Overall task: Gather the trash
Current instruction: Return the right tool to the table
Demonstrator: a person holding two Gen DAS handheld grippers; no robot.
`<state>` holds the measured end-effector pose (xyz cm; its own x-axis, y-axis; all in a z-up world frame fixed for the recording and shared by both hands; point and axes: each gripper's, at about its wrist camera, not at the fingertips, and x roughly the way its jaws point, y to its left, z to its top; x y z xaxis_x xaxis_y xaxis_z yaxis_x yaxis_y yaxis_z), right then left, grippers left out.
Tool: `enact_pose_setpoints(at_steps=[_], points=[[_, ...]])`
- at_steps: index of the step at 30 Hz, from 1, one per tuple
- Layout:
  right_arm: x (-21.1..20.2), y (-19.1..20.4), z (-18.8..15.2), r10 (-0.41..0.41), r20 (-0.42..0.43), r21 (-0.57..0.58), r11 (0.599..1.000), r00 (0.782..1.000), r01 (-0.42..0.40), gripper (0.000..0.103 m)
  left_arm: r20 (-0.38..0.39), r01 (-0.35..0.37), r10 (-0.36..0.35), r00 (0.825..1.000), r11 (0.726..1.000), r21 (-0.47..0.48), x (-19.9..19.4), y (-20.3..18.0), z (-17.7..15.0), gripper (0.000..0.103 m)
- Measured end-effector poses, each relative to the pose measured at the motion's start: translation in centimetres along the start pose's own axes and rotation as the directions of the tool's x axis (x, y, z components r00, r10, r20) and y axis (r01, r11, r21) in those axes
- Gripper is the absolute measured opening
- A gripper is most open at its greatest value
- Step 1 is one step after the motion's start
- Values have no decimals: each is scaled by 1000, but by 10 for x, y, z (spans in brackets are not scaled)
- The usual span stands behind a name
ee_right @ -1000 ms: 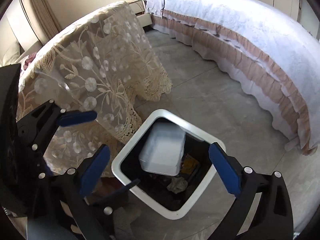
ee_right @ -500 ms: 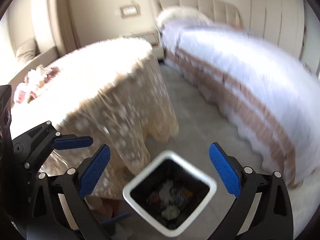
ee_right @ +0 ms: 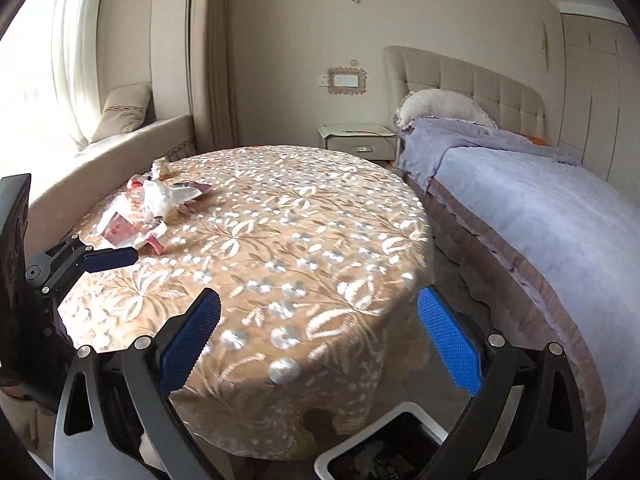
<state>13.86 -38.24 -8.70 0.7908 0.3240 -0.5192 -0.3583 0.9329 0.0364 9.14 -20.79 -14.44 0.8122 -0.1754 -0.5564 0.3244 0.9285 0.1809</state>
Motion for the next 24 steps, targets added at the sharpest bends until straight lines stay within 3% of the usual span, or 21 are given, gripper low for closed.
enact_pose_setpoints(at_steps=[5,10,15,19,24], points=[[15,40,18,73,8,-41,997,997,-73,98,7,-124,125,992,987,-98,-15,66,-8,98],[36,74,27,134,-25,-74,988,991,-135,98,16,-258,264,964,954,-151,-30,125,-19,98],[59,106,32,203,-70,-86,974,977,-209,98,-15,-335,341,940,915,-222,-36,180,-27,98],[76,132,36,246,-100,-106,961,964,-256,98,-42,-340,344,938,892,-297,-35,211,-34,98],[97,154,40,268,-133,-135,949,954,-285,98,-79,-296,289,954,871,-391,-19,242,-37,98]])
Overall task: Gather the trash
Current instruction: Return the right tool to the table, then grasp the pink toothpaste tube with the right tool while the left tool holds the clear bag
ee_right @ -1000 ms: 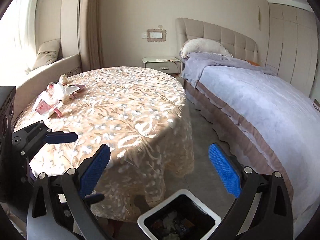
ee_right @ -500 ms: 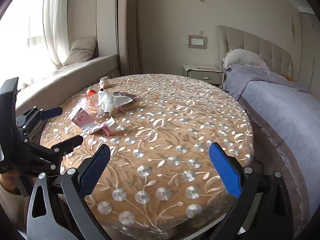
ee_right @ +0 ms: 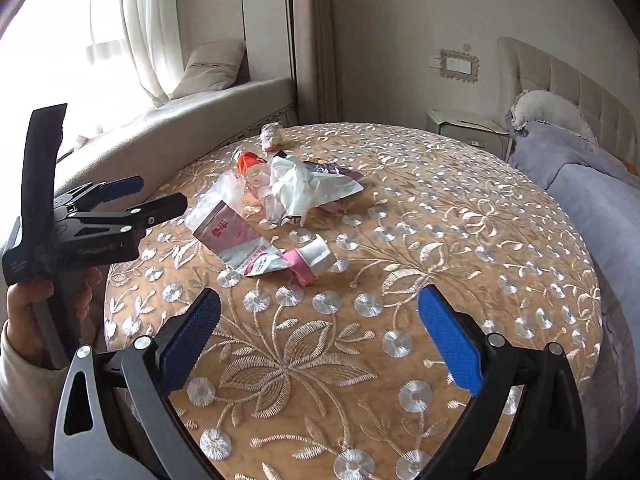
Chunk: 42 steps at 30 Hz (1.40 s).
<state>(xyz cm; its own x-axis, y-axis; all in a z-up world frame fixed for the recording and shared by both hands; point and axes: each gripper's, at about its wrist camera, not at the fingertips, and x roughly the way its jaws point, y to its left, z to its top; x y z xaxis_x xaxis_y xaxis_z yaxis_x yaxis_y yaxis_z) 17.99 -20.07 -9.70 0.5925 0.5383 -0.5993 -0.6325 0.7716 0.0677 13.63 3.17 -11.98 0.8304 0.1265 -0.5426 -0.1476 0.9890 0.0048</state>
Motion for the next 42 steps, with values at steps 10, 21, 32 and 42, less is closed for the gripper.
enact_pose_setpoints(at_steps=[10,21,32,42], points=[[30,6,11,15,-41,-7,1000,999,-15,98,-104,-64,64,993,998,-4,57,2,23,98],[72,7,20,64,-118,11,998,991,-63,98,-202,0,-15,979,997,-72,98,24,21,46],[99,31,24,58,-211,-106,991,976,-82,98,-106,-42,32,994,995,-96,57,51,30,42],[123,66,25,-63,-197,-446,894,978,-32,96,-78,-24,16,997,994,-110,41,53,29,42]])
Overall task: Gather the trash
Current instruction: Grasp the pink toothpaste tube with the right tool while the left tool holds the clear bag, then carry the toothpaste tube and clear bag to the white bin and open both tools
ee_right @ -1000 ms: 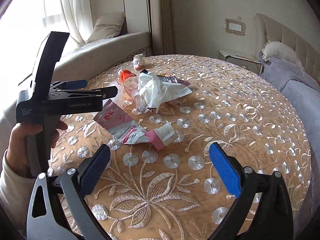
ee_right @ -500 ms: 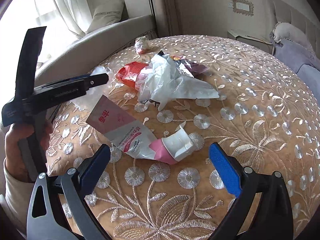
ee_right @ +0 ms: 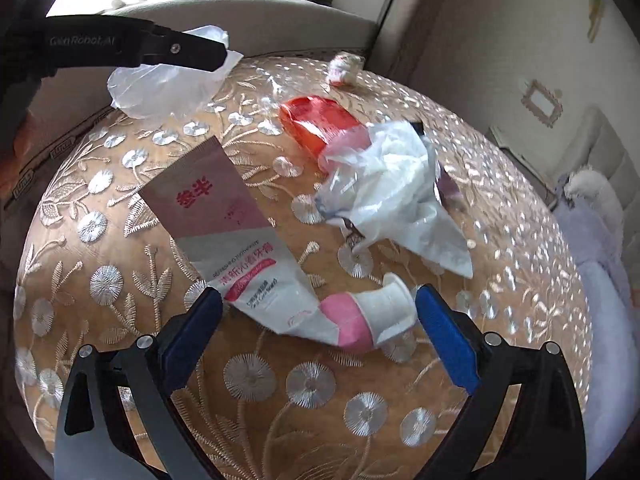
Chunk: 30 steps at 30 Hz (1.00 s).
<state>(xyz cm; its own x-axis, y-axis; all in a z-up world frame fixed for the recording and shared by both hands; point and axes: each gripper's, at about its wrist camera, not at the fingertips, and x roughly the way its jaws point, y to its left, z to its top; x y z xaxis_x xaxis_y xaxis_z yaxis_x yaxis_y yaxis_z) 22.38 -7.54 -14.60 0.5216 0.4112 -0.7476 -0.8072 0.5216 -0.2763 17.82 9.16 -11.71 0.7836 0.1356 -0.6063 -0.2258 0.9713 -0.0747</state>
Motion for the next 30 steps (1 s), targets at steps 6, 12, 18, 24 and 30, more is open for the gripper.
enact_pose_setpoints(at_steps=[6,12,18,24,30], points=[[5,-6,7,36,-48,-38,999,998,-37,76,14,-1,1,1000,1000,-13,-8,3,-1,42],[-1,-13,-1,110,-110,-34,993,988,-114,45,26,10,-9,1000,1000,-16,-13,3,0,42],[-11,-8,-2,113,-78,1,994,991,-113,41,38,11,-11,999,1000,-15,-20,1,-1,42],[-44,-25,-9,60,80,122,990,995,-70,40,66,14,-13,998,1000,-10,-34,-2,-1,42],[-98,-39,-23,-54,182,217,976,982,13,41,97,55,-57,994,998,23,-52,-25,-2,42]])
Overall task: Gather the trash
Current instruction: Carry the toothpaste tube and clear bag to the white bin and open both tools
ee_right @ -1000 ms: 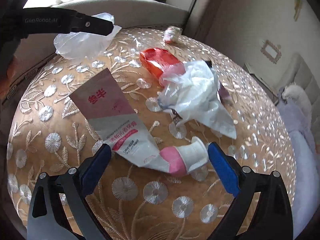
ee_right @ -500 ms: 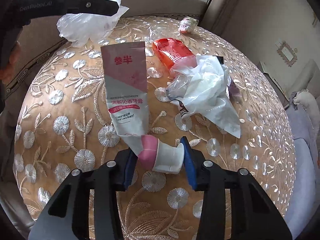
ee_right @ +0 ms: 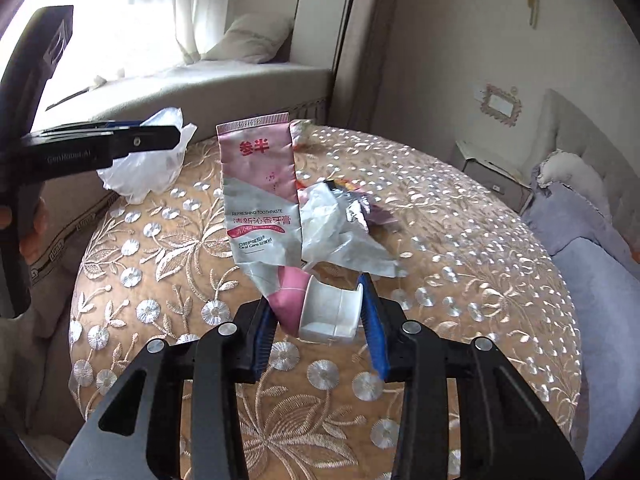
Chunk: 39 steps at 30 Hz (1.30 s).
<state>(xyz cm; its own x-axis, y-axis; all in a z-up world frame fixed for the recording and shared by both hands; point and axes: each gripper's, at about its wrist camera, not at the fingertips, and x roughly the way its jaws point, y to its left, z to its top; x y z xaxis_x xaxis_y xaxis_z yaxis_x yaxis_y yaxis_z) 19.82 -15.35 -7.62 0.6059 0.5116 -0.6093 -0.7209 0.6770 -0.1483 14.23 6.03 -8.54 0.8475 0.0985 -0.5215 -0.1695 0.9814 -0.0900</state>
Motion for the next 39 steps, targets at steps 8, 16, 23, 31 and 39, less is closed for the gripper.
enact_pose_setpoints(at_steps=[8,16,23,31,39], points=[[-76,-25,-29,-145,89,83,987,985,138,41,1,148,-148,989,985,87,-16,-70,-14,42],[-140,-49,-76,-274,93,169,952,957,256,41,-40,310,-308,950,929,202,-33,-154,-38,42],[-181,-68,-122,-370,61,237,907,927,347,41,-98,411,-401,911,863,294,-42,-224,-61,42],[-209,-92,-172,-441,-4,318,850,897,420,41,-190,513,-479,857,753,413,-49,-303,-96,42],[-220,-106,-215,-458,-73,410,796,886,445,41,-302,596,-515,802,656,464,-47,-362,-132,42]])
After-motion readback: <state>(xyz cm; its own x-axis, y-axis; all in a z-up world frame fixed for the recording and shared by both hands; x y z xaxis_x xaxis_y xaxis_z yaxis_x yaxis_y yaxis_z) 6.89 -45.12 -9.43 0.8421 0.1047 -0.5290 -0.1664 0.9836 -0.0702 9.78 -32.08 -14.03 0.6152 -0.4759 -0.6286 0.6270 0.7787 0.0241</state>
